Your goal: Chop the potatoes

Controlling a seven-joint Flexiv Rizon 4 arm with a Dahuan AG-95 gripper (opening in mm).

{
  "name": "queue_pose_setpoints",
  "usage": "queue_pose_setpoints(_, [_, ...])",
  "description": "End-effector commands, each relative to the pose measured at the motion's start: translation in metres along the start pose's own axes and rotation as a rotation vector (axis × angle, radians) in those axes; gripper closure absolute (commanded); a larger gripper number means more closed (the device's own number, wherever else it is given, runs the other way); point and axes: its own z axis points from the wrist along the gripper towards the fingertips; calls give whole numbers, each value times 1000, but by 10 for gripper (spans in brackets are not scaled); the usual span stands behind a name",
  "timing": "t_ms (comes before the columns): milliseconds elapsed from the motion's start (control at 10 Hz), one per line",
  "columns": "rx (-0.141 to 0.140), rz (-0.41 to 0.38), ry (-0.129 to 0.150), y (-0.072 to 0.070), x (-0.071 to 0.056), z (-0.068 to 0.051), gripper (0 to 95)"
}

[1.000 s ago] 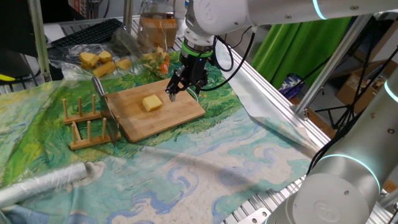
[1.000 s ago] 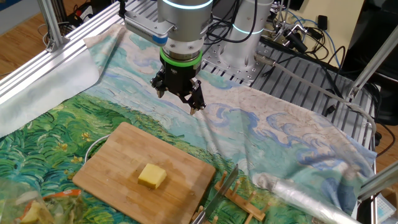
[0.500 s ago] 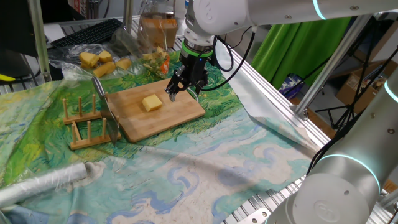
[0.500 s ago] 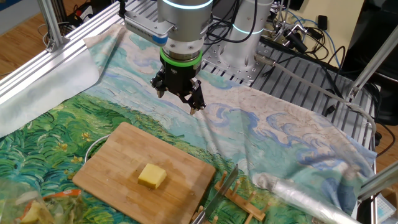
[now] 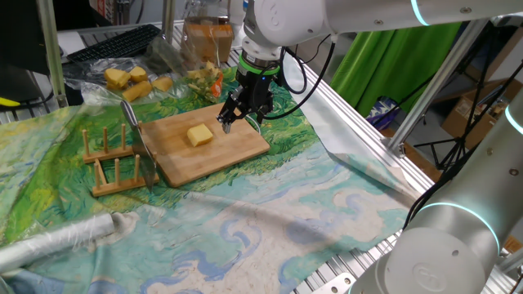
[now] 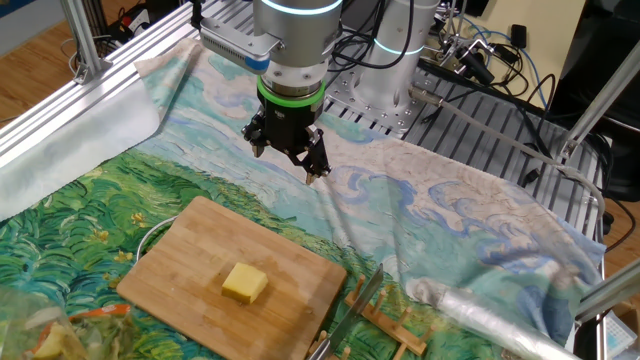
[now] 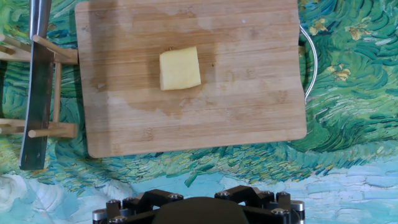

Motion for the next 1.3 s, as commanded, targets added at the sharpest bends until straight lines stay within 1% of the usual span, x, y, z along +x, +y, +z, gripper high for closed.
queue_pose_setpoints(100, [0,0,0,0,0,0,0])
queue_pose_setpoints(200, [-47,116,-20,0,0,0,950])
queue_pose_setpoints(900, [-53,125,-21,1,5,2,950])
queue_pose_setpoints(1300, [-54,125,-22,2,11,4,950])
